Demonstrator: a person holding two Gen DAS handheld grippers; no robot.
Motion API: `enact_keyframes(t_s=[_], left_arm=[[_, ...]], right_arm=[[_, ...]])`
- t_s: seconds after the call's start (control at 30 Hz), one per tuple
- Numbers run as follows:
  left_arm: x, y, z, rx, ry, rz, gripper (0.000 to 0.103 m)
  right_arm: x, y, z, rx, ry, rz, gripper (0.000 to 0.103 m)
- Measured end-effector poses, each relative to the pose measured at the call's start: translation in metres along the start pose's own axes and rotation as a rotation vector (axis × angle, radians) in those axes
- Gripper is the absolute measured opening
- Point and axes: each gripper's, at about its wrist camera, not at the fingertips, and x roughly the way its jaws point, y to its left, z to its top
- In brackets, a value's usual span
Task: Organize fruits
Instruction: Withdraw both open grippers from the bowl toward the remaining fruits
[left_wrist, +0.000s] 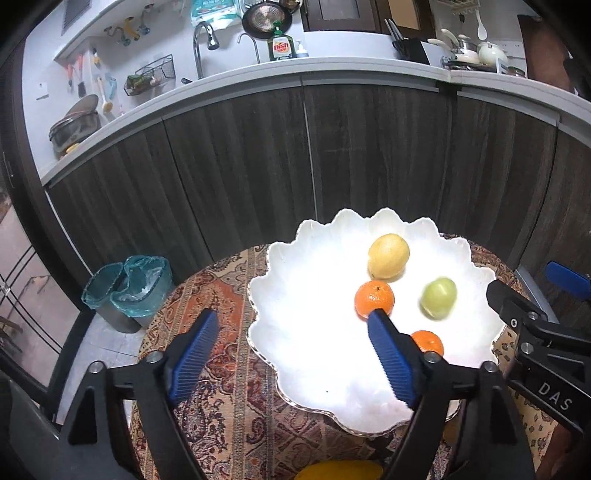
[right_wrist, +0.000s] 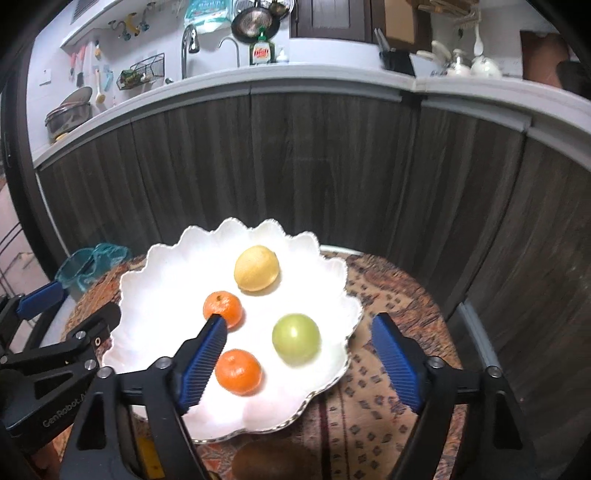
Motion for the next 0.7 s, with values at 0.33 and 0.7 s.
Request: enact_keyframes(t_s=[0.33, 0.7], left_arm=[[-0.025, 0.006, -0.001, -0.005, -0.034, 0.013, 0.095], [-0.053, 0.016, -0.010, -0.019, -0.056, 0.013, 0.096]], right_arm=[[-0.023, -0.002, 0.004, 0.008, -0.029, -0.011, 0.088], [-0.054, 0.000, -0.003, 0.009, -0.060, -0.016, 0.088]])
